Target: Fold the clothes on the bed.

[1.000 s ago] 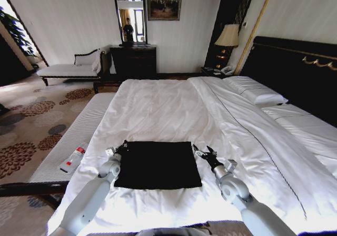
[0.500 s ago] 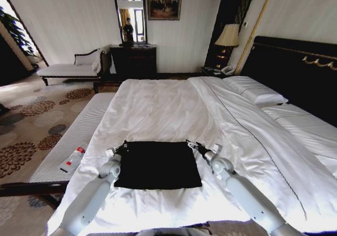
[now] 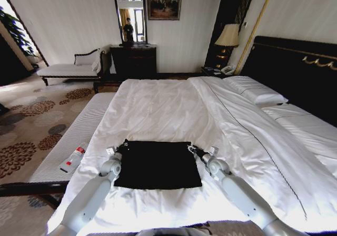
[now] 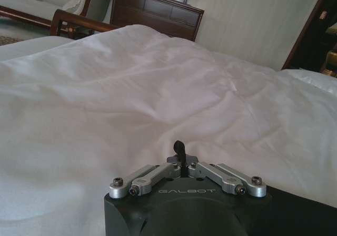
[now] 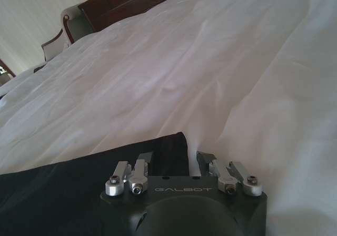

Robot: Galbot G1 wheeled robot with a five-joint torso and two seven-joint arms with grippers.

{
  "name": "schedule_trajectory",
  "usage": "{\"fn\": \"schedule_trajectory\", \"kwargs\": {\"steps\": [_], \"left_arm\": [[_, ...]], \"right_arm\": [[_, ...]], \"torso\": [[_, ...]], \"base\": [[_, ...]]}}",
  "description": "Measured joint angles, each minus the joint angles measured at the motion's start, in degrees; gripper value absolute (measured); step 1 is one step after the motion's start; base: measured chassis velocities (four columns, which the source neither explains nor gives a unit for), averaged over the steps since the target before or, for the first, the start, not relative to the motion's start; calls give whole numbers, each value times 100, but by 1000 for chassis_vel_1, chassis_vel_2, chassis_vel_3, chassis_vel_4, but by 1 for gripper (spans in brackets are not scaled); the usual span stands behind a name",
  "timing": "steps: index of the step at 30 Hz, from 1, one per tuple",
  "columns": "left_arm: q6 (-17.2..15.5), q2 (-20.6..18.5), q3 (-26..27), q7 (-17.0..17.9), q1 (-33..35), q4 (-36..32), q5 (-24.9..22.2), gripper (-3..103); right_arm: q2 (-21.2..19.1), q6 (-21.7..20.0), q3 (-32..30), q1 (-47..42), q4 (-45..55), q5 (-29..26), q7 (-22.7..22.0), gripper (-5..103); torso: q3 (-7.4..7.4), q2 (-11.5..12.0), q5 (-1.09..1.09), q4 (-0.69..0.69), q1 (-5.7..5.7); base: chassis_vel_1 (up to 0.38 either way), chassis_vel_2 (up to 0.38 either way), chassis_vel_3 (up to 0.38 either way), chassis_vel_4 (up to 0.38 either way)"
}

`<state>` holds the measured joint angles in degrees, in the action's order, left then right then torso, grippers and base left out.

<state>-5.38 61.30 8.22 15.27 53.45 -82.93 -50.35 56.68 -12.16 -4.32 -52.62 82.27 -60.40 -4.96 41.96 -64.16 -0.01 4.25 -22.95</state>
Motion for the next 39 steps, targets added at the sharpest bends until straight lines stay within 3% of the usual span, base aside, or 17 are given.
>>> {"fn": "schedule_trajectory", "kwargs": {"steps": [3, 7, 10, 25, 35, 39], "left_arm": [[0, 20, -91, 36, -44, 1, -5, 1], [1, 17, -137, 46, -67, 0, -9, 1], [-2, -6, -148, 57, -77, -6, -21, 1], [-5, -50, -86, 204, -52, -264, -86, 1], [68, -538, 192, 427, 87, -1238, -477, 1], [131, -833, 359, 611, 103, -1934, -703, 1]], "right_arm": [[10, 9, 49, 2, -25, 7, 9, 33], [25, 20, 55, -10, -34, 7, 12, 22], [23, 25, 52, -12, -22, -16, 13, 5], [1, 291, -85, -141, 360, 115, -164, 0], [-257, 333, -342, -178, 1545, -30, -674, 0], [-413, 325, -483, -175, 2204, -151, -987, 0]], "torso": [[0, -1, 0, 0, 0], [0, 0, 0, 1, 0], [0, 0, 0, 0, 0], [0, 0, 0, 1, 0], [0, -1, -1, 0, 0], [0, -1, -1, 0, 0]], "base": [[0, 0, 0, 0], [0, 0, 0, 0], [0, 0, 0, 0], [0, 0, 0, 0], [0, 0, 0, 0], [0, 0, 0, 0]]}}
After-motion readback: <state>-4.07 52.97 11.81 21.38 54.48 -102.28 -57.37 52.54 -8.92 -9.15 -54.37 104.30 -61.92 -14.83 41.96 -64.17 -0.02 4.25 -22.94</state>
